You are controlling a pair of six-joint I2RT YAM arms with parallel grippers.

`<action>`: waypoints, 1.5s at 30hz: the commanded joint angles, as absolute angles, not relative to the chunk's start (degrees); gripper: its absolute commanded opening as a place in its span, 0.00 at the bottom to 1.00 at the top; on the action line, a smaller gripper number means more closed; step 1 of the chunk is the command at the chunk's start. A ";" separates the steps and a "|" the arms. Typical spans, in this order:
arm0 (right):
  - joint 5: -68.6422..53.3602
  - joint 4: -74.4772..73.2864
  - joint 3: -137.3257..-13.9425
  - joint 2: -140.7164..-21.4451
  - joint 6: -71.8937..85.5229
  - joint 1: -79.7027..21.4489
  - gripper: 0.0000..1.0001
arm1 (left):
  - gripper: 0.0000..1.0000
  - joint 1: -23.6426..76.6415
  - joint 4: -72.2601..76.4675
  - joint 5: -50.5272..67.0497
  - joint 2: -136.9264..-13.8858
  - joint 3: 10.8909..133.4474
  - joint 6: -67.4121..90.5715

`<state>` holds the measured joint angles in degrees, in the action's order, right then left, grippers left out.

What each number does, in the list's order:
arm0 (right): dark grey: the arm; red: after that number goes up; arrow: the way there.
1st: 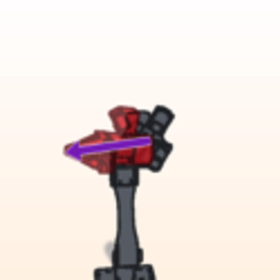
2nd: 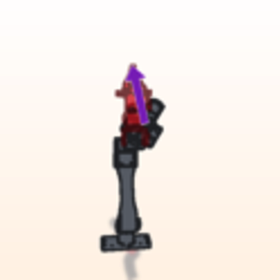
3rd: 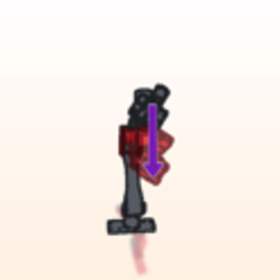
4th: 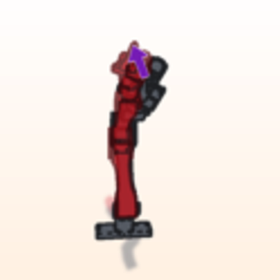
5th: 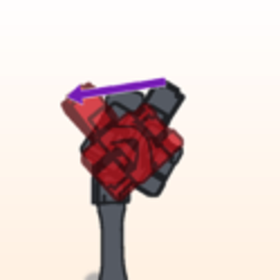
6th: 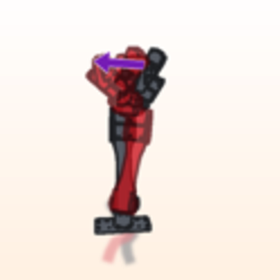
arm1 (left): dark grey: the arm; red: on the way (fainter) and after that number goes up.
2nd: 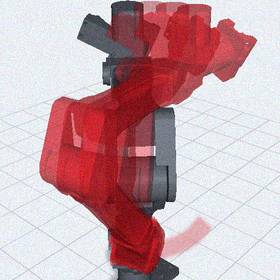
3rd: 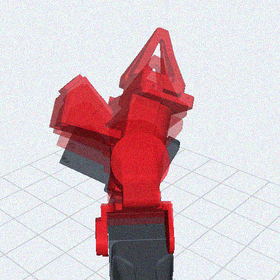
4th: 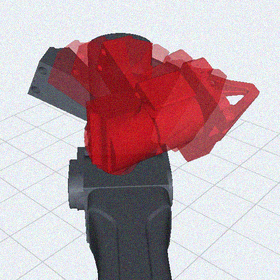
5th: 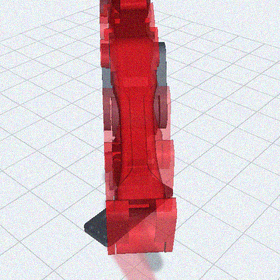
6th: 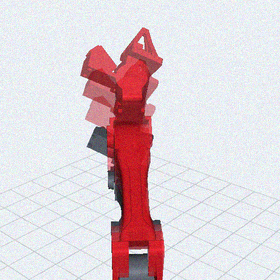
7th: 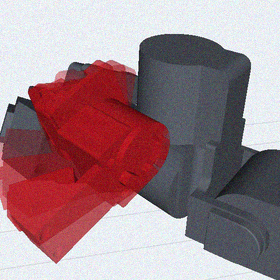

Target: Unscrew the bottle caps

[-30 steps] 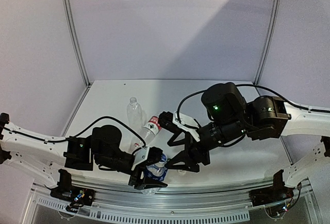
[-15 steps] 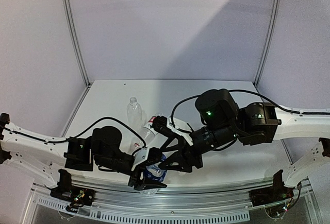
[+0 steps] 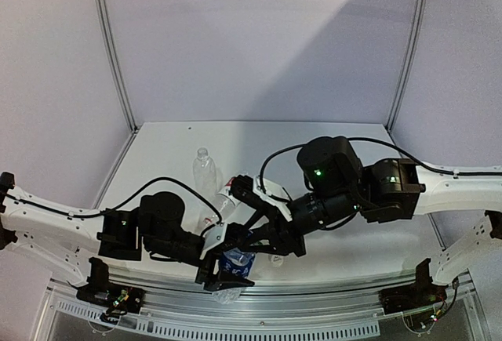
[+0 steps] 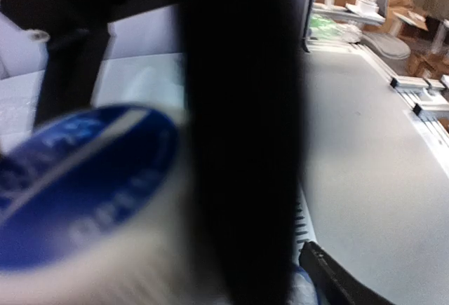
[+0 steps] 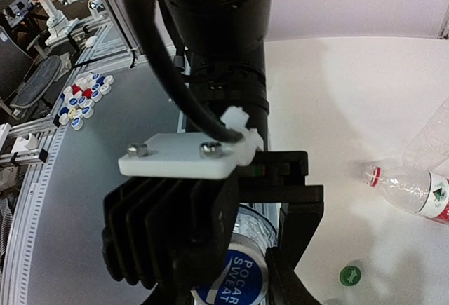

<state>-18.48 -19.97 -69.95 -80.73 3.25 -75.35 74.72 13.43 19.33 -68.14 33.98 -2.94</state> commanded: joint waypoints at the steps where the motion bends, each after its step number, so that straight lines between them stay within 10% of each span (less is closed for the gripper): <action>1: -15.52 -22.82 -69.95 -78.80 3.06 -75.13 0.25 | 0.79 74.27 15.33 12.26 -65.69 32.56 -2.22; 45: -13.53 -25.26 -70.87 -70.43 4.05 -75.06 0.21 | 0.71 74.14 16.11 11.89 -68.29 32.28 -3.75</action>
<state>-11.64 -26.96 -70.54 -70.61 3.36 -75.05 74.67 16.88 12.86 -68.16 31.46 -2.98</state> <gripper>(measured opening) 0.306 0.719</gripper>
